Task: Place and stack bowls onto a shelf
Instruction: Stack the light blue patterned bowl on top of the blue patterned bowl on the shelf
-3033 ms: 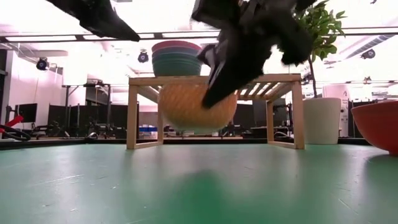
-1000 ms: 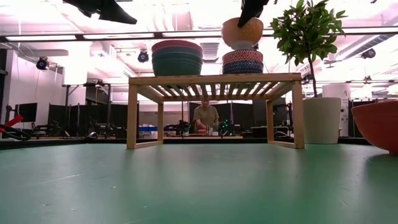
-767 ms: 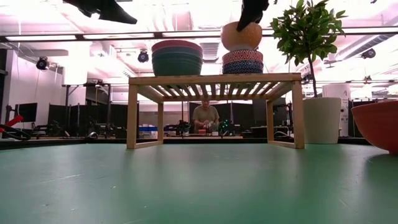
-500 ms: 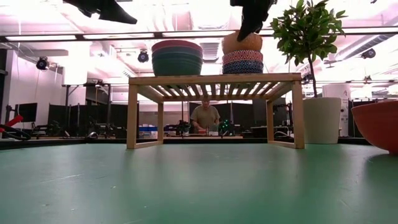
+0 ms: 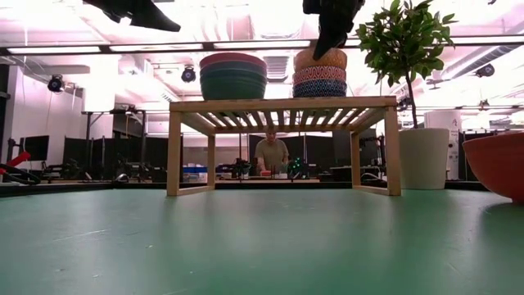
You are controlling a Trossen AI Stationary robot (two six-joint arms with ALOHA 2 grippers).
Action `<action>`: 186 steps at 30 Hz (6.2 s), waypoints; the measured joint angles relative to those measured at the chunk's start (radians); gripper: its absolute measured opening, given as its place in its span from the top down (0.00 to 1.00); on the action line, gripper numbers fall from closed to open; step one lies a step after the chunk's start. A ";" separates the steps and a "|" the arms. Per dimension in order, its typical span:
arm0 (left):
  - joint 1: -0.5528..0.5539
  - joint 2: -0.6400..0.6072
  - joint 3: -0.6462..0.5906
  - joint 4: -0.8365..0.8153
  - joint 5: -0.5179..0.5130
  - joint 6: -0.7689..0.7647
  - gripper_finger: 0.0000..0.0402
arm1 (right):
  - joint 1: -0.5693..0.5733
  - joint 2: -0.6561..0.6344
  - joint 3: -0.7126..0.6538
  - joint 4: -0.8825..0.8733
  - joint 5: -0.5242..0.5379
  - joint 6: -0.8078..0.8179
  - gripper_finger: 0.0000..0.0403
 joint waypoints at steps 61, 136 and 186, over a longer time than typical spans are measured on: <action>0.000 0.000 0.000 0.000 0.000 0.000 0.88 | 0.001 0.000 -0.036 0.025 0.000 0.024 0.97; 0.000 0.000 0.000 -0.004 0.000 0.000 0.88 | 0.037 -0.157 -0.152 0.163 0.080 0.045 0.98; 0.000 0.264 0.158 0.222 0.142 0.115 0.88 | 0.332 -0.470 -0.588 0.616 0.486 0.012 0.76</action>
